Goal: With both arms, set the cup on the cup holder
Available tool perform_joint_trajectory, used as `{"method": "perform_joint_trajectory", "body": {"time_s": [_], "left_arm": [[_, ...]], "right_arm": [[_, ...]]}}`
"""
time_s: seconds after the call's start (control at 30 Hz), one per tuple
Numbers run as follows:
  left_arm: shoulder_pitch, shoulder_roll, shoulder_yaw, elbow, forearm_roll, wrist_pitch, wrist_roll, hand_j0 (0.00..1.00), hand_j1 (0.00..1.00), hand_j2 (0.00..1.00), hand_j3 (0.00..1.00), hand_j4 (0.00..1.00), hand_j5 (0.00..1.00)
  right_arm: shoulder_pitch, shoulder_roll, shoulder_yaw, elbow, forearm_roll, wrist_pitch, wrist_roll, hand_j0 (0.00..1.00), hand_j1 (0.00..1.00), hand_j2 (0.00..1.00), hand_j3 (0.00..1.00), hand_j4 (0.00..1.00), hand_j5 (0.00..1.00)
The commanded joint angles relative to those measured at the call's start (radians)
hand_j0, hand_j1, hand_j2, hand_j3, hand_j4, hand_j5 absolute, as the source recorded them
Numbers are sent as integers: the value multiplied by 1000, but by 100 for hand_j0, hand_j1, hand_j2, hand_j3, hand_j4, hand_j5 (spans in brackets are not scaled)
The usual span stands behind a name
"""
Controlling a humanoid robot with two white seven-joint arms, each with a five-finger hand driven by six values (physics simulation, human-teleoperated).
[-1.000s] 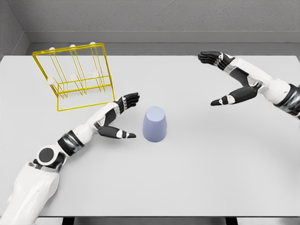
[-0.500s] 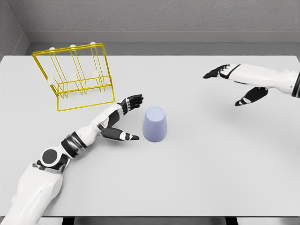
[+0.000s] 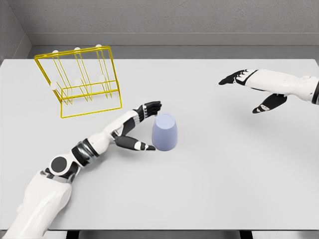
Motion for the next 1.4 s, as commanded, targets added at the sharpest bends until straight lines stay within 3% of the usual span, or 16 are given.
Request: {"method": "perform_joint_trajectory", "body": {"time_s": [0.0, 0.43, 1.37], "left_arm": [[0, -3, 0, 6, 7, 2, 0, 100, 100, 100, 100, 100, 100], [-11, -46, -3, 46, -30, 1, 0, 100, 100, 100, 100, 100, 100], [-49, -83, -24, 100, -30, 1, 0, 100, 100, 100, 100, 100, 100]], "right_arm": [[0, -2, -4, 2, -8, 2, 0, 100, 100, 100, 100, 100, 100], [3, 8, -2, 8, -8, 2, 0, 100, 100, 100, 100, 100, 100], [-2, 7, -4, 8, -7, 2, 0, 100, 100, 100, 100, 100, 100]]}}
